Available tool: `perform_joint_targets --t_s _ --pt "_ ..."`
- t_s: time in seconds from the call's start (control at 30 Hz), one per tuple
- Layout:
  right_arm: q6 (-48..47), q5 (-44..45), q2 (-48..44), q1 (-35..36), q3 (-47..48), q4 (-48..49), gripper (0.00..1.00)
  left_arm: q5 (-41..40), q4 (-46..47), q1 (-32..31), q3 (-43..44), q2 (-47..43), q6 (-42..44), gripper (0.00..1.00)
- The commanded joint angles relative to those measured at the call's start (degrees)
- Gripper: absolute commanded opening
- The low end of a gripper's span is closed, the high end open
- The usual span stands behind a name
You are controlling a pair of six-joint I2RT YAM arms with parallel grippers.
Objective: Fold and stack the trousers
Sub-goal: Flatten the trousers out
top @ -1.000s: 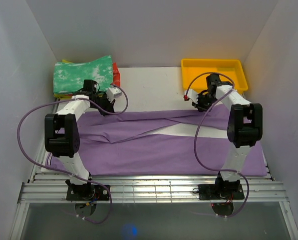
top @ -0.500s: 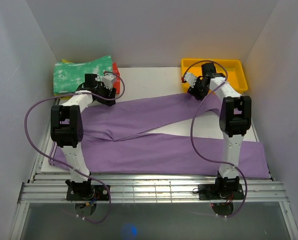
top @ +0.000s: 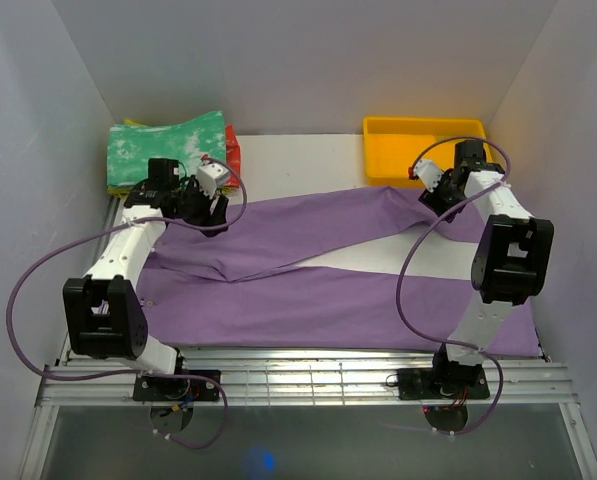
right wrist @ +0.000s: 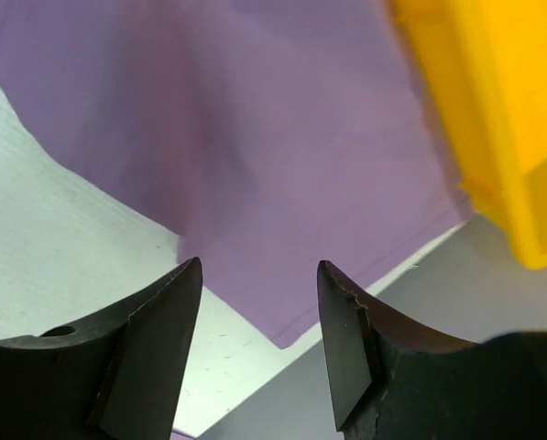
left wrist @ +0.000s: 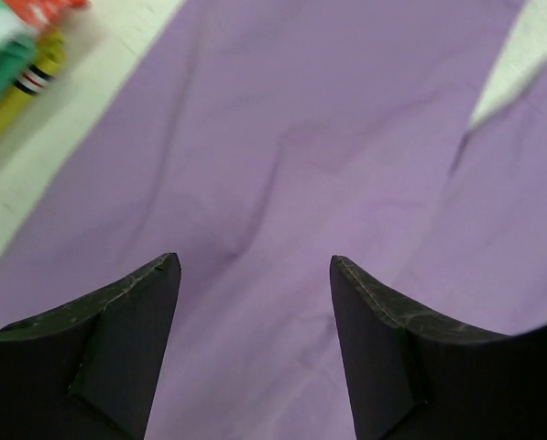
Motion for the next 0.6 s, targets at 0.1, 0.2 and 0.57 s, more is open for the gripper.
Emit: perform_joint_targets --t_s 0.1,0.2,0.57 --pt "-2.99 2.49 4.72 -1.99 -4.91 1.61 0.6 3.95 -8.22 -0.16 -8.0 -5.28 0.89 0.78" --pt "-5.18 5.64 6.48 -2.17 -7.11 4.33 0.52 0.79 -8.05 0.02 -9.59 -5.99 0.81 0.78" --pt "-16.34 9.88 -0.89 -12.44 -18.98 5.05 0.08 -0.79 -11.3 19.26 -7.22 -0.64 4.05 0.45"
